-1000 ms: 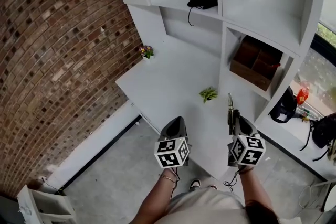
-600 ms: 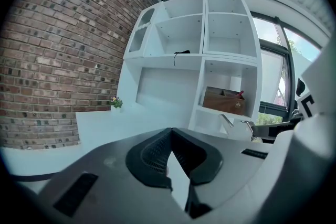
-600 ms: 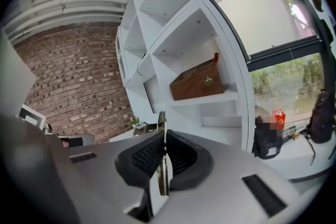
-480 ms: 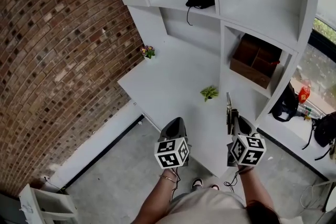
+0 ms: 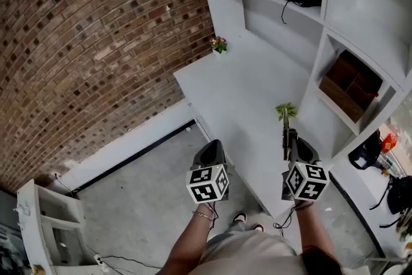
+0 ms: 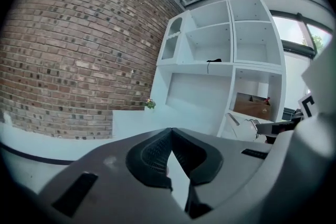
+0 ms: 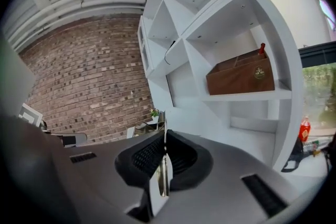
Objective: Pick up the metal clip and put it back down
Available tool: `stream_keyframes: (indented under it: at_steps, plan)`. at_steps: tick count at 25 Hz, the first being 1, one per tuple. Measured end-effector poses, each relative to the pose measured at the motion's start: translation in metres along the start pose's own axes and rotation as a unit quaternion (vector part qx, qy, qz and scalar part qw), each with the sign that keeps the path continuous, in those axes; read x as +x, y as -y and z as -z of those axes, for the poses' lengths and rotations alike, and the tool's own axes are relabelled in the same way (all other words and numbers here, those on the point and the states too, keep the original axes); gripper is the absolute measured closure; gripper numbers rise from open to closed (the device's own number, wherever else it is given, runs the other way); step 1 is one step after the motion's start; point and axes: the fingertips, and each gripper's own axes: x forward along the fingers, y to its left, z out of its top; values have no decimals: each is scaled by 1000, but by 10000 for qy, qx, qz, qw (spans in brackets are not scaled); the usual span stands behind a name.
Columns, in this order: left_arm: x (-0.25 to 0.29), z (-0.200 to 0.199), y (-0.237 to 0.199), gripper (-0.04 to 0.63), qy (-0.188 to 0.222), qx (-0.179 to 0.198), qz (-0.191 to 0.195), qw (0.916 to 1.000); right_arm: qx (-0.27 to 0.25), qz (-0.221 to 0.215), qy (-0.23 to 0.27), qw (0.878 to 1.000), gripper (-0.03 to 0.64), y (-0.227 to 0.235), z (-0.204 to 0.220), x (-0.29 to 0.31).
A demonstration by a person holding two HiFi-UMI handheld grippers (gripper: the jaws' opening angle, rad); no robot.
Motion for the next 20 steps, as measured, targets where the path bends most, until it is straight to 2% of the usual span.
stream_keyframes:
  at_steps: [5,12,20]
  plan:
    - [-16,3,-32,589,43,-201,-413,9989,-179,-270,-127,9994,606,-21,3,16]
    - [-30,9,-71,589,49,-412,-798,9959,-469,-483,-338,9972,606,-44,7,43]
    - [-31,16,-116,589,30,-667,-1121,9915,-1283,-653,-643,9875,606,-67,10,91]
